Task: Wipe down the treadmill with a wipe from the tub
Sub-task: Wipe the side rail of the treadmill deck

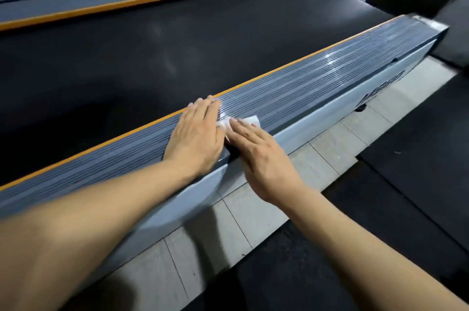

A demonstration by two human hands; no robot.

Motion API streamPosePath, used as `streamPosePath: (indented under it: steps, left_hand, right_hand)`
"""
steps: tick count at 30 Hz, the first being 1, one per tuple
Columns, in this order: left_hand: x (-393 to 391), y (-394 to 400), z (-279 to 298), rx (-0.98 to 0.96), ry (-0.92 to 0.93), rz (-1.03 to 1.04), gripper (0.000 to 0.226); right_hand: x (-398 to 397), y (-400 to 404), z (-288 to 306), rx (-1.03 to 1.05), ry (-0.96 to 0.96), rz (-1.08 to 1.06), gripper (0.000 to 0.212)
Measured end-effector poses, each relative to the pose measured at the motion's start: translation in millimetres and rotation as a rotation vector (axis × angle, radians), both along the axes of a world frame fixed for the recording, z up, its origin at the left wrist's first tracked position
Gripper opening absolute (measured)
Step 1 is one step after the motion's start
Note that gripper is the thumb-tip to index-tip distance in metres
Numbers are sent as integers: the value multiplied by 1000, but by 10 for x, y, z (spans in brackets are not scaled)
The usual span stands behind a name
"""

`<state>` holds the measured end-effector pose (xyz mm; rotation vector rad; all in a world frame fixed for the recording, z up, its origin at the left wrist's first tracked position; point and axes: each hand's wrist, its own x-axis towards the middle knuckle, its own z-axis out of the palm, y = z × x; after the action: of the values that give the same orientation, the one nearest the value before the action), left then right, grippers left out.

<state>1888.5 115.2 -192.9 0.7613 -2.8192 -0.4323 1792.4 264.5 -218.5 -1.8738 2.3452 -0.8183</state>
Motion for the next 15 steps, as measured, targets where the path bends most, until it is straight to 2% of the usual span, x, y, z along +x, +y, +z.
streamPosePath:
  steps: [2, 5, 7, 10, 12, 15]
  left_hand:
    - [11, -5, -27, 50, 54, 22, 59]
    - [-2, -16, -67, 56, 74, 41, 60]
    - [0, 7, -80, 51, 68, 38, 63]
    - [13, 24, -116, 20, 49, 31, 66]
    - [2, 36, -122, 12, 35, 26, 67]
    - [-2, 24, -123, 25, 41, 32, 69]
  right_hand:
    - [-228, 11, 32, 18, 16, 22, 59]
    - [-843, 42, 119, -65, -5, -214, 61]
    - [-1190, 52, 163, 33, -13, -434, 59]
    - [-1267, 10, 127, 147, -19, -544, 56]
    - [-1091, 7, 173, 116, -13, -462, 56]
    - [-613, -6, 238, 73, -32, -70, 54]
